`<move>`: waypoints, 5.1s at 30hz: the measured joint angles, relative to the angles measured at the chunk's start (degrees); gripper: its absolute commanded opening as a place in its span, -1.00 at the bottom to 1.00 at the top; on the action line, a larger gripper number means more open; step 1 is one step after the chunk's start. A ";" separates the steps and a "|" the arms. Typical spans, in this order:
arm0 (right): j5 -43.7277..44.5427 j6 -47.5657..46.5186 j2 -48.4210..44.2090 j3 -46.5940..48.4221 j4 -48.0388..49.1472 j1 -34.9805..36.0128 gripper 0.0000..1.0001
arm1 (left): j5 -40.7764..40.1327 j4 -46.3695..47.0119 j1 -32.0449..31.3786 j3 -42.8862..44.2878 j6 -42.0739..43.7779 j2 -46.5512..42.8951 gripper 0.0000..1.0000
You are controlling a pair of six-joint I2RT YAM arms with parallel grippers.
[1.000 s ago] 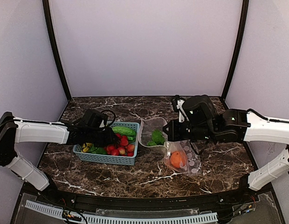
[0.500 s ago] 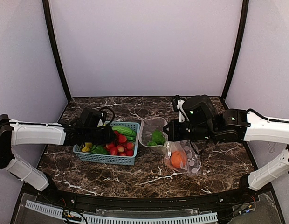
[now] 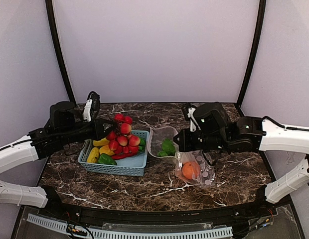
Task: Place the food in the zip-top bag and seal the zipper
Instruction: Pick up the fake fruit from the bin, then place the fake fruit in the zipper food storage bag.
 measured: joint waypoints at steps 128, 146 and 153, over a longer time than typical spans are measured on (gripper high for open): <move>-13.40 11.78 -13.81 -10.14 12.92 -6.84 -1.00 | -3.96 39.82 -24.02 13.86 3.45 36.04 -0.99; -13.09 10.88 -14.27 -12.76 11.45 -6.69 -1.00 | 3.43 15.65 -24.06 28.63 7.87 45.81 -0.29; -11.82 10.86 -14.58 -12.96 11.45 -6.69 -1.00 | 1.11 15.39 -24.09 24.72 7.43 41.24 0.28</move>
